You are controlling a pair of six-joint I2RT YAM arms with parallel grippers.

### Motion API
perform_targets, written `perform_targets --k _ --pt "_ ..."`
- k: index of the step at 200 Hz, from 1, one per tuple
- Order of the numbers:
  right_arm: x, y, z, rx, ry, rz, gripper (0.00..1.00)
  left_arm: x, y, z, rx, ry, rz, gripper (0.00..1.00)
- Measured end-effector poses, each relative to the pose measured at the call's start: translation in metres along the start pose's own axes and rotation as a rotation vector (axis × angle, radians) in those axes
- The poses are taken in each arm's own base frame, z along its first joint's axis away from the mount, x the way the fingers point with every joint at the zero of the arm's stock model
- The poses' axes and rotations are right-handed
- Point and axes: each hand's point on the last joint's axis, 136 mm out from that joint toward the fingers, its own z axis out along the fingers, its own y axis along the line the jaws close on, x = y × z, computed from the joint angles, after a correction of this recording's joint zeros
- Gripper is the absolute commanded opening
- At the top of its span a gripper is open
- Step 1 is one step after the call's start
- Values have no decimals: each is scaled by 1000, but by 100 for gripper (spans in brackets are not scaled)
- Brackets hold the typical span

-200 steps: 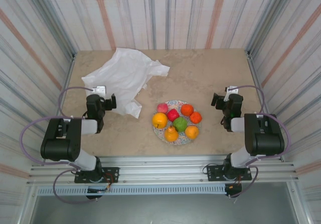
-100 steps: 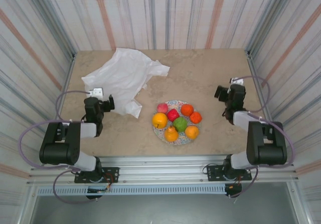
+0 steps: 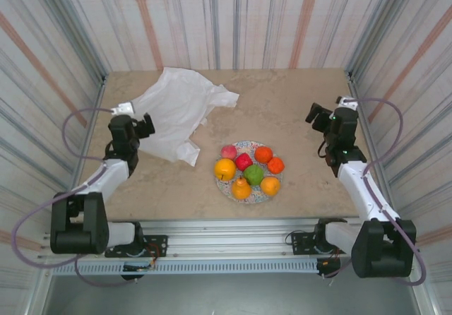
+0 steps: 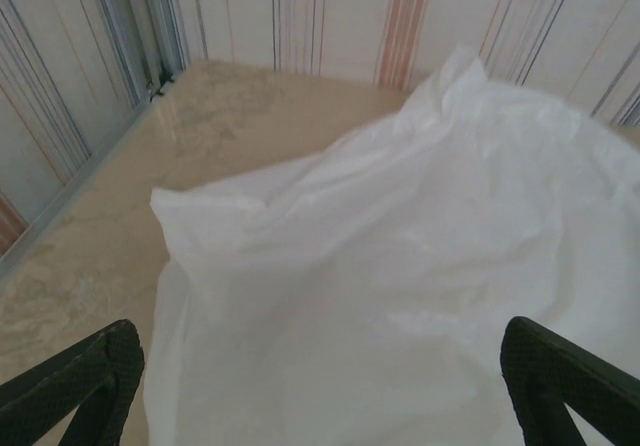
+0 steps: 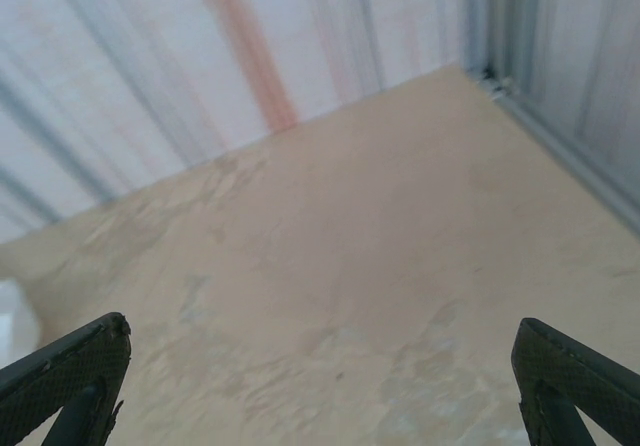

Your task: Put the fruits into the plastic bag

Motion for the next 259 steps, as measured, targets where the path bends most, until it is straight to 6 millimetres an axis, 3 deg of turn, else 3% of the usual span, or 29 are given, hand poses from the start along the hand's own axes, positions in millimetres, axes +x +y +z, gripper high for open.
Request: perform_targets --k 22,50,75,95,116,164,197,222,259 --pt "13 42 1 -109 60 -26 97 -11 -34 -12 95 33 -15 94" --pt "33 105 5 -264 159 -41 94 6 -99 -32 264 148 65 93" --pt "75 157 -1 -385 286 -85 94 20 -137 -45 362 239 165 93" --pt "106 178 -10 -434 367 -126 96 34 -158 -40 391 316 266 89" --pt "117 179 -11 -440 405 -137 96 52 -167 -28 384 418 354 88" --pt "117 180 -13 -449 415 -137 100 84 -169 -10 378 594 480 90" --pt "112 163 -9 -415 405 -118 99 111 -172 8 360 717 534 84" --pt "108 141 -4 -377 399 -89 99 132 -169 17 342 796 563 72" --pt "108 125 0 -363 413 -56 99 140 -166 26 313 826 581 35"
